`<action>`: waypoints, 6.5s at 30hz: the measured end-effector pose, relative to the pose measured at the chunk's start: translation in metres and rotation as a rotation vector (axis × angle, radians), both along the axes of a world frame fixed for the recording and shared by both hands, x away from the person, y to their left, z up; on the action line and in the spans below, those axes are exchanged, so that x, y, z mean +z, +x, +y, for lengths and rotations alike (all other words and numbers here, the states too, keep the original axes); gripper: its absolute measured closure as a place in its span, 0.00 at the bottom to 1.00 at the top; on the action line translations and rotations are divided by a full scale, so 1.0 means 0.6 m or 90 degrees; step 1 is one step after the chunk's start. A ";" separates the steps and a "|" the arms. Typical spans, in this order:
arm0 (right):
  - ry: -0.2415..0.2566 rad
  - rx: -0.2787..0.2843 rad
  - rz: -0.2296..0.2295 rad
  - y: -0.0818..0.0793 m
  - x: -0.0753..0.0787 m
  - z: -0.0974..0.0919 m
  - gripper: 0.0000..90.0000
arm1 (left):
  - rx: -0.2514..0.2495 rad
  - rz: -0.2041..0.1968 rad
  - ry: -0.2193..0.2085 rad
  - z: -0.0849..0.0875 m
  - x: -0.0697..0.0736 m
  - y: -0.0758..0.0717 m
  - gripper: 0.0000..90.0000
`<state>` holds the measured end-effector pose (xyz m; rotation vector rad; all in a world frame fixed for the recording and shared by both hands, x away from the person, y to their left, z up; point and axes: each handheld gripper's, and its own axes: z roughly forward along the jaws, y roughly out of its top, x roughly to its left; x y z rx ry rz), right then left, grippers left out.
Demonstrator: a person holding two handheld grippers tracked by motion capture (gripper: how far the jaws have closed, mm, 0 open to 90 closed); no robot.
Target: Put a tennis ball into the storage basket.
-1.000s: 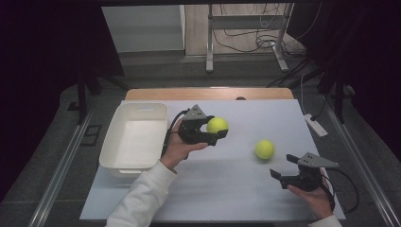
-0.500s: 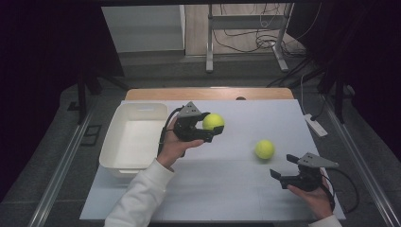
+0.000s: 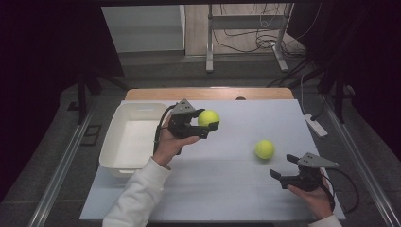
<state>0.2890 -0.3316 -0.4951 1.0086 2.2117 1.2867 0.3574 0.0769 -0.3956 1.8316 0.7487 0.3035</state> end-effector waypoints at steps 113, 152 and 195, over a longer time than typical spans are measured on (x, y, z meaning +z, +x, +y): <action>-0.002 -0.003 -0.002 -0.001 0.001 0.001 0.10 | 0.236 0.004 -0.020 0.189 0.005 0.039 0.30; -0.001 -0.003 -0.002 0.000 0.000 0.001 0.10 | 0.312 0.005 -0.017 0.251 0.006 0.034 0.30; -0.002 -0.004 0.000 0.000 0.000 0.001 0.10 | 0.396 0.088 0.039 0.309 -0.050 0.064 0.30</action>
